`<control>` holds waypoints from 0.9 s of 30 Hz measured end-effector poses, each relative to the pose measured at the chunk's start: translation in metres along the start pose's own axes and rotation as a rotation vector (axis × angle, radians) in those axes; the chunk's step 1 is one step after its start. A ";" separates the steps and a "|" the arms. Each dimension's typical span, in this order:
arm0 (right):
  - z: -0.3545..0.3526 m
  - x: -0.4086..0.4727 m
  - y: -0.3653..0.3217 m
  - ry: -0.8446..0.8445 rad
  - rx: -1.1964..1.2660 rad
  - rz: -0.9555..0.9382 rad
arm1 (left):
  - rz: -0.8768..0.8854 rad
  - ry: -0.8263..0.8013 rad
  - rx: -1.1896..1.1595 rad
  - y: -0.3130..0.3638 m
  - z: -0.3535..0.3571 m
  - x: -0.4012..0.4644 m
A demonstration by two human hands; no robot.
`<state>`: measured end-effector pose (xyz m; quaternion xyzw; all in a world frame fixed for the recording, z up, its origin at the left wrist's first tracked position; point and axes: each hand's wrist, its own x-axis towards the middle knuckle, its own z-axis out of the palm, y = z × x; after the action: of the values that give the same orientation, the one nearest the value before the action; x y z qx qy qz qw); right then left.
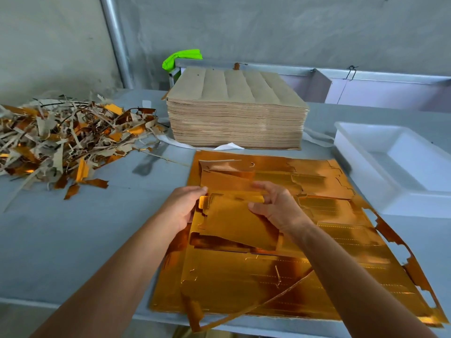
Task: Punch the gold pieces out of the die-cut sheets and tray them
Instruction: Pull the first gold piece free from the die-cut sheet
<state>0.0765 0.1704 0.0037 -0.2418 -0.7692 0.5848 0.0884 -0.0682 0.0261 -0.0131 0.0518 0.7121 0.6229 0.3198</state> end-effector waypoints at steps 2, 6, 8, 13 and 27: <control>0.002 0.000 0.003 0.052 0.046 0.038 | -0.011 -0.002 0.005 0.001 0.001 -0.001; 0.008 0.000 0.008 0.123 -0.030 0.026 | -0.011 -0.002 0.013 -0.001 0.000 0.002; 0.012 -0.003 0.008 0.187 -0.136 -0.069 | -0.008 0.022 0.006 -0.002 0.001 0.004; 0.027 -0.018 0.012 0.386 -0.534 -0.565 | -0.056 0.041 -0.016 -0.004 0.003 0.009; -0.008 -0.027 0.011 0.598 0.284 -0.159 | 0.031 0.024 0.220 0.000 -0.012 0.003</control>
<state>0.1062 0.1665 -0.0003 -0.3270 -0.6365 0.5808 0.3881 -0.0771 0.0174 -0.0142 0.0903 0.7790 0.5465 0.2939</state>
